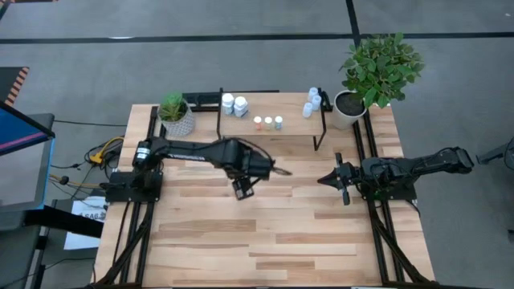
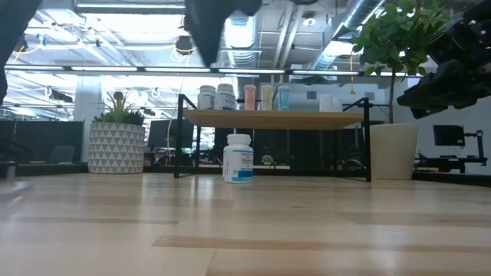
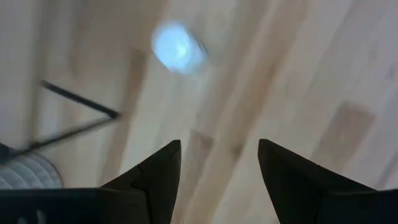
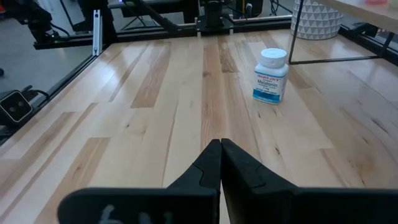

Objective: Pick and place medicine bottles onto shelf by color
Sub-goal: Put the white medicine bottle on the shelf

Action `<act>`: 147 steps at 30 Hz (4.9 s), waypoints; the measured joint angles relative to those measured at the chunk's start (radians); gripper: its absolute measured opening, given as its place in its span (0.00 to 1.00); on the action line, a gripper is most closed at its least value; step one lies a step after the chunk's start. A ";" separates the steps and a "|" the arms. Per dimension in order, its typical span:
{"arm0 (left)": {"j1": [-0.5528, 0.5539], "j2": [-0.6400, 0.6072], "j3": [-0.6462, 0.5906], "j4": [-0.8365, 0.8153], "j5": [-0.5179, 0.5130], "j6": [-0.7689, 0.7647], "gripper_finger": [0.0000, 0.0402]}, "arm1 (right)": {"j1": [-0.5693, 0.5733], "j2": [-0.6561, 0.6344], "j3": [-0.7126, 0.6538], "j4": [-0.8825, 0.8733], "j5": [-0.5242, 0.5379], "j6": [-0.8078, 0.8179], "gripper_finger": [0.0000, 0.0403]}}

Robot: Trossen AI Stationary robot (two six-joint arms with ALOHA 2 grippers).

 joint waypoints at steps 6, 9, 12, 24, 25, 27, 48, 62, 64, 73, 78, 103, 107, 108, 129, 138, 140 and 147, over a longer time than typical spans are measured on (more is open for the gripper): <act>-0.048 -0.115 -0.208 -0.004 0.044 -0.074 0.50 | 0.000 0.000 0.000 0.000 0.000 0.010 0.08; -0.078 -0.201 -0.331 0.009 -0.043 -0.186 0.50 | 0.000 0.000 0.000 0.000 0.000 0.010 0.08; -0.096 -0.269 -0.452 0.154 -0.150 -0.309 0.50 | 0.000 0.000 0.000 0.002 0.000 0.009 0.08; 0.093 -0.165 -0.545 0.664 -0.024 -0.338 0.50 | 0.000 0.000 0.000 0.001 0.000 0.009 0.08; 0.109 -0.156 -0.528 0.662 -0.007 -0.338 0.50 | 0.000 0.000 0.000 0.000 0.000 0.008 0.08; 0.135 -0.141 -0.499 0.660 0.010 -0.335 0.50 | 0.000 0.000 0.000 0.000 0.000 0.008 0.08; 0.161 -0.105 -0.422 0.609 0.033 -0.235 0.58 | 0.000 0.000 0.001 -0.011 0.000 0.008 0.08; 0.173 -0.098 -0.422 0.628 0.044 -0.205 0.79 | 0.000 0.000 0.001 -0.016 0.000 0.005 0.08; 0.172 -0.093 -0.422 0.637 0.044 -0.179 0.79 | 0.000 0.000 0.001 -0.016 0.000 0.005 0.08; 0.161 -0.093 -0.422 0.612 -0.083 -0.275 0.79 | 0.000 0.000 0.001 -0.017 0.000 0.008 0.08; 0.143 -0.092 -0.438 0.616 -0.096 -0.324 0.79 | 0.000 0.000 0.001 -0.017 0.000 0.008 0.08; 0.116 -0.092 -0.606 0.790 -0.193 -0.399 0.79 | 0.000 0.000 0.001 -0.016 0.000 0.008 0.08; 0.117 -0.092 -0.625 0.832 -0.156 -0.390 0.79 | 0.000 0.000 0.001 -0.016 0.000 0.009 0.08; 0.117 -0.092 -0.630 0.837 -0.145 -0.389 0.79 | 0.000 0.000 0.001 -0.017 0.000 0.008 0.08; 0.118 -0.092 -0.696 0.911 -0.154 -0.401 0.79 | 0.000 0.000 0.001 -0.016 0.000 0.009 0.08; 0.118 -0.013 -0.696 0.944 -0.104 -0.400 0.79 | 0.000 0.000 0.001 -0.016 0.000 0.009 0.08; 0.118 -0.006 -0.696 0.962 -0.102 -0.399 0.79 | 0.000 -0.001 0.001 -0.016 0.000 0.009 0.08; 0.118 -0.008 -0.659 0.954 -0.117 -0.357 0.79 | 0.000 0.001 0.001 -0.016 0.000 0.009 0.08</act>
